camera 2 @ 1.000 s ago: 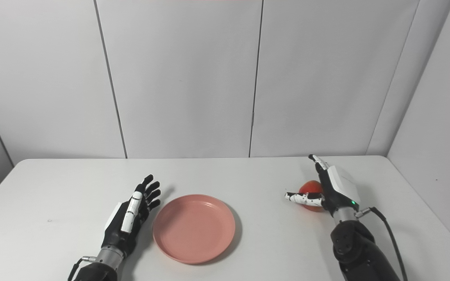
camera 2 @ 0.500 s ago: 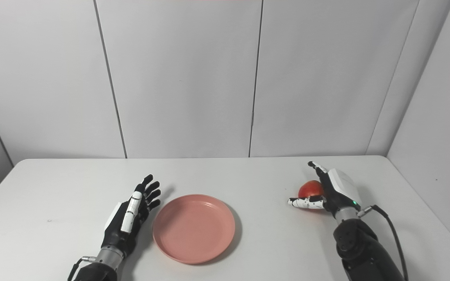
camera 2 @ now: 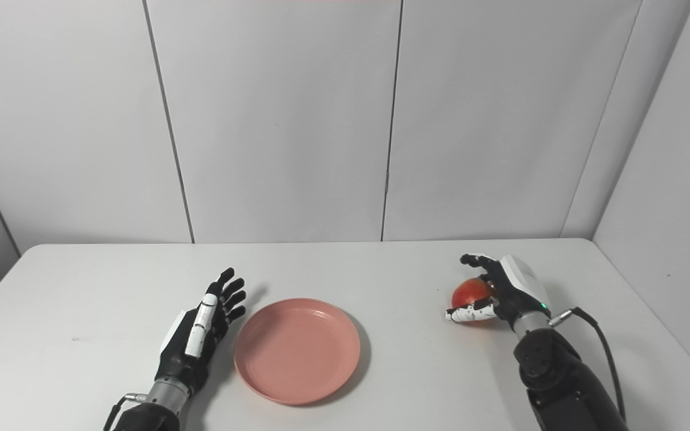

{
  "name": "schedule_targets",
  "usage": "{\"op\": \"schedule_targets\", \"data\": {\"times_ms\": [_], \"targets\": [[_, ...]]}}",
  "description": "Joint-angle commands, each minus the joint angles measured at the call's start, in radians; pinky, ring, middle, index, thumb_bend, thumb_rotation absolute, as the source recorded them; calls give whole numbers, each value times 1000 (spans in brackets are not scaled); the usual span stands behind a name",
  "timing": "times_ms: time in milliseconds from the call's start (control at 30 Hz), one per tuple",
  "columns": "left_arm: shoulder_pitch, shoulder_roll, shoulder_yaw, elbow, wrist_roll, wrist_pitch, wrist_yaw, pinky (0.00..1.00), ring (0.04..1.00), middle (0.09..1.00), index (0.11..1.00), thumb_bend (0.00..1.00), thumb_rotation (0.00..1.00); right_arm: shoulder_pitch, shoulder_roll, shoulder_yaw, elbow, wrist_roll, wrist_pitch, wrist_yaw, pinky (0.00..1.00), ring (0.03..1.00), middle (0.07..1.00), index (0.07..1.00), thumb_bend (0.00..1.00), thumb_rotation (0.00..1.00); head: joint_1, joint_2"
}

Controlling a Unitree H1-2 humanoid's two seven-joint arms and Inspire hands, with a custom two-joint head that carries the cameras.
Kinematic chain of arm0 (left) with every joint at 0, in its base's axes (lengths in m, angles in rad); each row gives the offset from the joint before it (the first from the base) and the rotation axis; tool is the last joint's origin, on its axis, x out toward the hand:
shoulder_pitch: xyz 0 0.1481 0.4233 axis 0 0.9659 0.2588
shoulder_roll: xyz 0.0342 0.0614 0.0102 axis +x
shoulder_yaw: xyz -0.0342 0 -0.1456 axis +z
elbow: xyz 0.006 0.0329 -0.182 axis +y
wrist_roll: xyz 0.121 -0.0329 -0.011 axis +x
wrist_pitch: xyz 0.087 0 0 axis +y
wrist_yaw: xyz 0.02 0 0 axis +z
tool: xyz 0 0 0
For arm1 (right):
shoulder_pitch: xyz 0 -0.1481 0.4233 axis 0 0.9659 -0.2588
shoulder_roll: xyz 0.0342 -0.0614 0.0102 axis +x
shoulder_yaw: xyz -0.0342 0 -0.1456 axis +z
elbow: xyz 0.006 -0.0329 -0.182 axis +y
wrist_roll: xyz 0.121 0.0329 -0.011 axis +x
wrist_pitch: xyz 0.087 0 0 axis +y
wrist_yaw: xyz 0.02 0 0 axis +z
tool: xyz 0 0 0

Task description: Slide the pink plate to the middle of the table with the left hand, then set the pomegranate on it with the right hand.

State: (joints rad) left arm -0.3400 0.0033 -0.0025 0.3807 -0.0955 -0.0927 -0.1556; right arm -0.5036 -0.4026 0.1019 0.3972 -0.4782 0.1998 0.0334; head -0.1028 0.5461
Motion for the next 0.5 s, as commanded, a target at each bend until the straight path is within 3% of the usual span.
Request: {"op": "schedule_targets", "data": {"times_ms": [0, 67, 167, 233, 467], "targets": [[13, 0, -4, 9, -4, -15, -5, 920, 943, 949, 953, 498, 1000, -39, -10, -12, -40, -17, 37, -32, 373, 491, 583, 675, 588, 0, 0, 1], [13, 0, -5, 6, -3, -13, -5, 918, 943, 948, 952, 497, 1000, -39, -7, -9, -36, -30, 35, -52, 277, 459, 512, 627, 546, 0, 0, 1], [14, -2, -4, 6, -6, -14, -6, 920, 944, 949, 953, 495, 1000, -40, -1, -6, -26, -48, 34, -81, 240, 387, 467, 554, 517, 0, 2, 2], [13, -2, -4, 7, -5, -19, -4, 916, 942, 945, 950, 498, 1000, -41, 4, -9, -24, -52, 36, -96, 308, 412, 505, 504, 517, 0, 2, 3], [14, -2, -5, 8, -4, -18, -5, 918, 943, 947, 951, 500, 1000, -39, 11, -15, -25, -59, 33, -122, 323, 411, 512, 503, 517, 0, 3, 4]]}}
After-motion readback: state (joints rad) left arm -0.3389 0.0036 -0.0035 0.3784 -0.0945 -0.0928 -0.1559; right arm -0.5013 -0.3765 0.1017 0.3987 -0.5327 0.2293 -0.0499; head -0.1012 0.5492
